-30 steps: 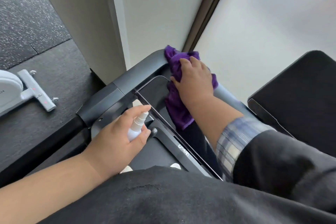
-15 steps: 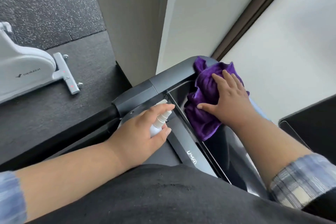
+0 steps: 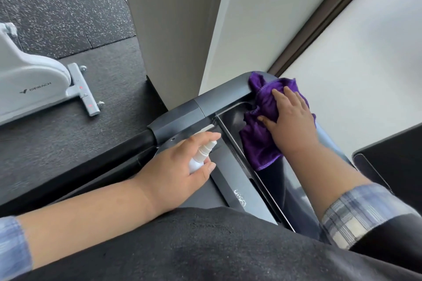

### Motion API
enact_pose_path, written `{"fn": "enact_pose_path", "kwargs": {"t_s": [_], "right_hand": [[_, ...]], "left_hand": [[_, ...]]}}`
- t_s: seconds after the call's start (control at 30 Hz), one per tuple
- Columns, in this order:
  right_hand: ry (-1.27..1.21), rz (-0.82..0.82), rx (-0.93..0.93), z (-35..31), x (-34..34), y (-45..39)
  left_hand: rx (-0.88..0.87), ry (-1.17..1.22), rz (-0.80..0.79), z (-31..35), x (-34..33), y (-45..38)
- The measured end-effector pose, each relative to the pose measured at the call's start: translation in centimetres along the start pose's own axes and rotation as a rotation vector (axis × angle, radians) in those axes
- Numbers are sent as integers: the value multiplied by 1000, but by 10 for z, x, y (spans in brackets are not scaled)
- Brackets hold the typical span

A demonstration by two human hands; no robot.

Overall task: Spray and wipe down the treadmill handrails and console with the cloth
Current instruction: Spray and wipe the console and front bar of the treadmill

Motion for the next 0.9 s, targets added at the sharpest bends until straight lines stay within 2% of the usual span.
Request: {"fn": "enact_pose_path", "kwargs": {"t_s": [0.17,0.37,0.5,0.73,0.9], "right_hand": [[-10,7,28,-9,-1,-11],[-203,-59,346,-33,9,-48],[-216,-141,604,-73,15,-38],[-68,-22,882,-196,14,22],[-120,19,904,-184,16,19]], "left_hand": [[1,15,9,-3,6,4],[27,-6,-6,-4,8,11],[27,7,22,-4,14,16],[1,-7,79,1,21,20],[1,4,88,-1,26,23]]}}
Point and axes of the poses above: each hand's wrist, its own y-axis away from the middle knuckle, its own x-axis out of the back of the hand, z = x × y, the point moved 4 cm from there along -y, towards the middle knuckle, and after that the axes turned 12 degrees about y, right-handed, at the moved point
